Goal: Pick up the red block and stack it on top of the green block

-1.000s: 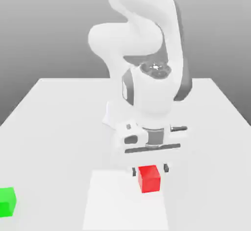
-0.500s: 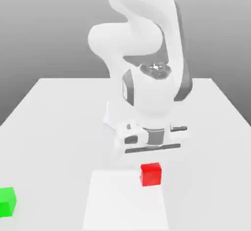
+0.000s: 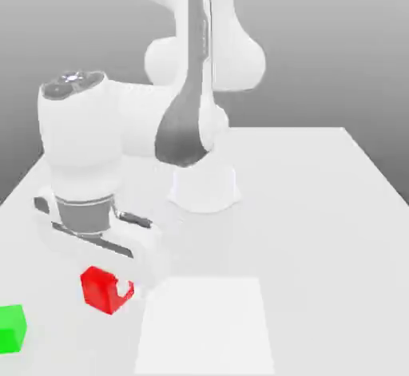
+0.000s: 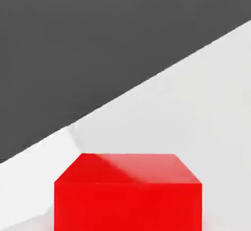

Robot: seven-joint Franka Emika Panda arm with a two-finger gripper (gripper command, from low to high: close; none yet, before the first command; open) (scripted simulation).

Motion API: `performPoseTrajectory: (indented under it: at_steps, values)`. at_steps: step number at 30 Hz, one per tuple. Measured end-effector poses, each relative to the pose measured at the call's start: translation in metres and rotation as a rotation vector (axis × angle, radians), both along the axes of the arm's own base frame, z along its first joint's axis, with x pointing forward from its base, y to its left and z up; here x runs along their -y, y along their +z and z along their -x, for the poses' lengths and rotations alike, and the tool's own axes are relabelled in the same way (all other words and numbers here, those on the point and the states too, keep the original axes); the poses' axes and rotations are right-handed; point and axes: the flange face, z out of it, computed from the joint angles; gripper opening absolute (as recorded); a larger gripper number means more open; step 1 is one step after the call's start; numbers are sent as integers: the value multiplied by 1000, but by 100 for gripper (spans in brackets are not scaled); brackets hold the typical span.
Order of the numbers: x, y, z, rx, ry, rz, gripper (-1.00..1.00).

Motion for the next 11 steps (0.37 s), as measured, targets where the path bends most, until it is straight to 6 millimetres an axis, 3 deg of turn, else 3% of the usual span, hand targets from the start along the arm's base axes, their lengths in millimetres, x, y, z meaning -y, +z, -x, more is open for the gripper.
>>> performPoseTrajectory:
  at_steps: [3,5,6,11]
  values:
    - [75,-8,10,-10,-200,11,-100]
    - [94,-34,13,-13,-250,16,-100]
    - [97,-48,15,-14,-259,16,100]
    - [97,-48,14,-14,-259,16,100]
